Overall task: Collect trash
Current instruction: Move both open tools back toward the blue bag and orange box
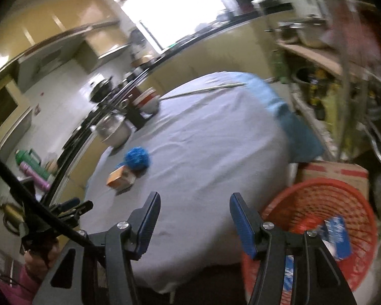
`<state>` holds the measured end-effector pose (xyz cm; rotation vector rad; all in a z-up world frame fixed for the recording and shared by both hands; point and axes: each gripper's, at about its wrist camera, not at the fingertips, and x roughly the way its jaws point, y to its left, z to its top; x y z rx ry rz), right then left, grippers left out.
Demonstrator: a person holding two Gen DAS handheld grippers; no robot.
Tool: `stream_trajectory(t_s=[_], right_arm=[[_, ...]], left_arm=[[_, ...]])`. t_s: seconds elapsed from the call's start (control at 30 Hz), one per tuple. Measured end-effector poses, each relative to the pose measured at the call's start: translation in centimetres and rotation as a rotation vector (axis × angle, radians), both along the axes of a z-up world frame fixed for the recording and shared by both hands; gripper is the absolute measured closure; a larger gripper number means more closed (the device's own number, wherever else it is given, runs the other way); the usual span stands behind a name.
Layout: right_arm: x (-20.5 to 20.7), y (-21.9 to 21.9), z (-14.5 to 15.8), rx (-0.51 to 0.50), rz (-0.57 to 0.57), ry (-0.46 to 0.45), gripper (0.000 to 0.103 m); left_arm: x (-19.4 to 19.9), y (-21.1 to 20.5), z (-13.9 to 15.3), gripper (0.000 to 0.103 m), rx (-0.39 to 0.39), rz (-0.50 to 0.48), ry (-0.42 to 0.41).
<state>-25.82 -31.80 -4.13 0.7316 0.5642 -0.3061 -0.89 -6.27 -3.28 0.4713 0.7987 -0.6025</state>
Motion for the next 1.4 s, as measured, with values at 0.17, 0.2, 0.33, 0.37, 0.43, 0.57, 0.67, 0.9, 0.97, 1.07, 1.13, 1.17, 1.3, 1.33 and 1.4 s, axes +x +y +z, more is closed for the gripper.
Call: stream_trajectory(t_s=[0.17,0.2,0.33,0.37,0.43,0.57,0.67,0.9,0.97,1.07,1.13,1.17,1.3,1.33,1.4], right_arm=[[5.2,3.2,1.6,-0.034,0.124,-0.01,0.042],[6.1,3.9,2.0,-0.041,0.146,-0.017,0.042],[9.0,6.9,2.6,-0.047,0.221,-0.025,0.042],[9.4,7.4,2.5,-0.049,0.234,-0.02,0.042],[10.6,8.6,2.2,-0.051,0.264,-0.001,0.042],[12.2,9.9,2.0,-0.052,0.295,0.022,0.042],[13.3,10.7,2.6,-0.067,0.309,0.014,0.042],[15.9,12.7,3.7,-0.09,0.362,-0.003,0.042],[16.5,13.0,3.7,-0.091,0.372,-0.002,0.042],[17.5,13.2,3.7,-0.085,0.382,-0.003,0.042],[18.1,13.1,3.6,-0.083,0.386,-0.001,0.042],[18.3,13.0,3.6,-0.082,0.387,0.001,0.042],[19.3,12.4,3.4,-0.067,0.382,0.001,0.042],[19.6,12.2,3.4,-0.063,0.38,-0.001,0.042],[20.0,11.9,3.3,-0.059,0.378,0.0,0.042]], left_arm=[[3.6,5.4,-1.1,0.038,-0.009,0.165,0.031],[4.3,6.5,-1.3,0.038,-0.015,0.198,0.04],[6.0,9.4,-1.3,0.038,-0.035,0.28,0.037],[6.2,10.0,-1.3,0.038,-0.039,0.296,0.03],[6.6,10.9,-1.1,0.038,-0.048,0.321,0.019],[7.2,11.9,-0.8,0.038,-0.057,0.345,0.01],[7.1,12.2,-0.4,0.038,-0.061,0.348,-0.001],[7.2,12.8,0.6,0.038,-0.06,0.353,-0.034],[7.3,12.9,0.7,0.038,-0.06,0.353,-0.037],[7.6,12.9,0.8,0.038,-0.056,0.354,-0.041],[7.9,12.7,0.8,0.038,-0.053,0.353,-0.041],[8.0,12.6,0.7,0.038,-0.052,0.353,-0.04],[8.5,12.0,0.6,0.038,-0.047,0.35,-0.034],[8.7,11.8,0.5,0.038,-0.045,0.348,-0.032],[8.9,11.4,0.3,0.038,-0.038,0.343,-0.03]])
